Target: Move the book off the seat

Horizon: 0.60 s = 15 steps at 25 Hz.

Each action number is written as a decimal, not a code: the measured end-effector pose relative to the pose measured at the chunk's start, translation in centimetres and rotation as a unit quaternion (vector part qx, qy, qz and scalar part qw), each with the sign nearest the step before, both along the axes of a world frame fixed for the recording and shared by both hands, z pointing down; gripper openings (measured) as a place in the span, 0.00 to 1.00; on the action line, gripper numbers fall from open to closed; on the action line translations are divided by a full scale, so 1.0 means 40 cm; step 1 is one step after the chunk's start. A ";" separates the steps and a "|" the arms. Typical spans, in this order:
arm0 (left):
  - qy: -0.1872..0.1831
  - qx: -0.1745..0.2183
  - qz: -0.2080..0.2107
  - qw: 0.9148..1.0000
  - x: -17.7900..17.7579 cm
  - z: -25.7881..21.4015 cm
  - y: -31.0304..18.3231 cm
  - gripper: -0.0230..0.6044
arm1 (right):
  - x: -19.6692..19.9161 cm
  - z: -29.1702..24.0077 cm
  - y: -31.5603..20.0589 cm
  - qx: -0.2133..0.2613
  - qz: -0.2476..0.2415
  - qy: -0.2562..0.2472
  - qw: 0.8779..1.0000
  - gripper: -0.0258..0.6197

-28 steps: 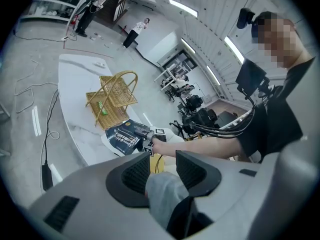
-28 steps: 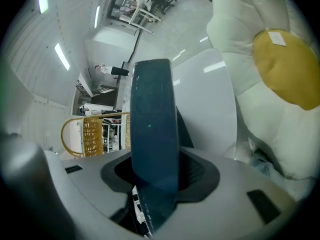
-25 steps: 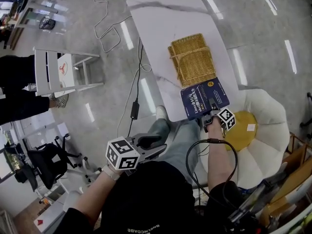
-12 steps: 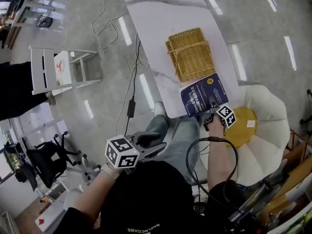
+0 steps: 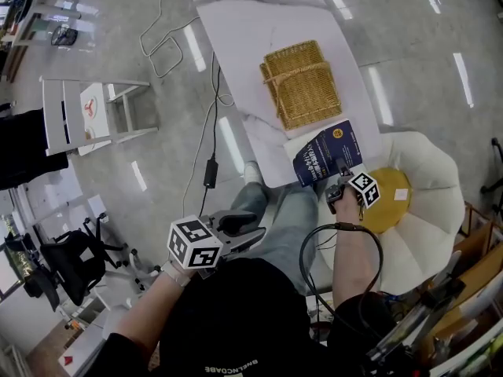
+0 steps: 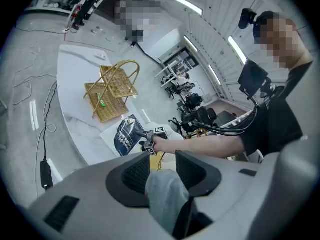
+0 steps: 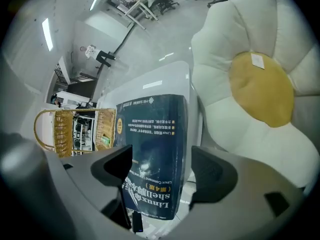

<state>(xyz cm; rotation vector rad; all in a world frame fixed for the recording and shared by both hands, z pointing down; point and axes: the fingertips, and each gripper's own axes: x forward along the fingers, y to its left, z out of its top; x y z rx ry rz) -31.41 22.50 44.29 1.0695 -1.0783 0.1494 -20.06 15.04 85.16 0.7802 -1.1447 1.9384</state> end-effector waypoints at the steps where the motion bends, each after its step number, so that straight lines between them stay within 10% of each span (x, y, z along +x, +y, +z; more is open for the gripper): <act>1: 0.000 0.000 -0.001 1.000 -0.004 0.001 0.001 0.30 | 0.000 -0.001 0.002 -0.001 0.000 0.002 1.000 0.58; 15: 0.011 0.042 0.024 0.999 -0.030 -0.031 -0.054 0.30 | -0.036 -0.141 -0.056 0.025 0.003 -0.025 0.999 0.58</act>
